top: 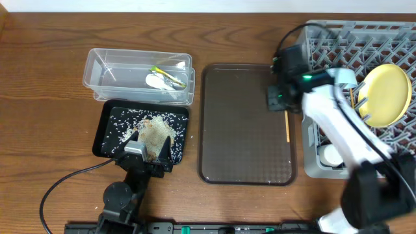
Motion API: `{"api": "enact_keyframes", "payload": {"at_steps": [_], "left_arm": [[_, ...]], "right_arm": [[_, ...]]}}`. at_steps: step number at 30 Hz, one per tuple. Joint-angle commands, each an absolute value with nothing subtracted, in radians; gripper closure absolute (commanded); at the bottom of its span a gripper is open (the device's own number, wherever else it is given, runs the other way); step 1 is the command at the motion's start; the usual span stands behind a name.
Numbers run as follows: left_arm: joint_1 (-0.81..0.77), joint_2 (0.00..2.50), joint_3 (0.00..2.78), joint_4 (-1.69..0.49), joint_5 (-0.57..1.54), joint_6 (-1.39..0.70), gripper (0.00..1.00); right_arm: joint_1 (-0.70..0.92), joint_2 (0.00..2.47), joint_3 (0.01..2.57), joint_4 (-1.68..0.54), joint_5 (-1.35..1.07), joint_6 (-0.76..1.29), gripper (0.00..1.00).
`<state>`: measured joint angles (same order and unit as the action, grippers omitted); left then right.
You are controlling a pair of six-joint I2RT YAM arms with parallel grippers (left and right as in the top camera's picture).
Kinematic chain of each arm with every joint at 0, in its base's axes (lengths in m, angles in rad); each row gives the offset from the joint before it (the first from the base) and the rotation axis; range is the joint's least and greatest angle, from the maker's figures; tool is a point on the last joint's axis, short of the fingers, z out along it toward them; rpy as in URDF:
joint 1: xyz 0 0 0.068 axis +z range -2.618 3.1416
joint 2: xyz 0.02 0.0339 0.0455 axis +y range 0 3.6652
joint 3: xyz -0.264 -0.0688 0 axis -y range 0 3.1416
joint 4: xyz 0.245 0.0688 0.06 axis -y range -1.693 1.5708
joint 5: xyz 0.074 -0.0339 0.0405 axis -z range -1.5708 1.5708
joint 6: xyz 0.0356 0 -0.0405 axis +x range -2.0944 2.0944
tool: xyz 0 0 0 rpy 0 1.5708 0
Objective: Sort waste into correct bins and load items into the dishwasher rack
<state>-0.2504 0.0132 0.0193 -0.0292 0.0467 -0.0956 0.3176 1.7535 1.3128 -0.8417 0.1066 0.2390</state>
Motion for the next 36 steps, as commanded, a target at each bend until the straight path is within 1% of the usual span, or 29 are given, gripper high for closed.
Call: {"api": "enact_keyframes", "payload": {"at_steps": [1,5,12,14,19,23,29,34,35,36], "left_arm": [[-0.246,0.012,0.004,-0.066,0.041,-0.079,0.09],[-0.246,0.012,0.004,-0.066,0.041,-0.079,0.09],[-0.246,0.012,0.004,-0.066,0.041,-0.079,0.09],[-0.246,0.012,0.004,-0.066,0.041,-0.079,0.09],[-0.246,0.012,0.004,-0.066,0.041,-0.079,0.09],[-0.246,0.012,0.004,-0.066,0.041,-0.079,0.09],[-0.246,0.012,0.004,-0.066,0.041,-0.079,0.09],[-0.246,0.012,0.004,-0.066,0.041,-0.079,0.09],[-0.246,0.012,0.004,-0.066,0.041,-0.079,0.09],[-0.246,0.012,0.004,-0.066,0.041,-0.079,0.09]], "right_arm": [[0.319,1.846,1.298,-0.802,0.209,0.307,0.66],[0.302,1.948,1.298,-0.73,0.21,0.307,0.69],[0.282,2.044,1.298,-0.723,0.21,0.307,0.69],[0.28,2.048,1.298,-0.725,0.21,0.302,0.69],[0.302,1.996,1.302,-0.728,0.182,0.206,0.65],[0.294,1.939,1.302,-0.737,0.199,0.209,0.65],[0.245,1.954,1.299,-0.736,0.202,0.208,0.66],[0.233,1.988,1.296,-0.739,0.176,0.208,0.72],[0.232,1.996,1.291,-0.741,0.16,0.208,0.75],[0.233,2.0,1.287,-0.741,0.143,0.208,0.82]]}}
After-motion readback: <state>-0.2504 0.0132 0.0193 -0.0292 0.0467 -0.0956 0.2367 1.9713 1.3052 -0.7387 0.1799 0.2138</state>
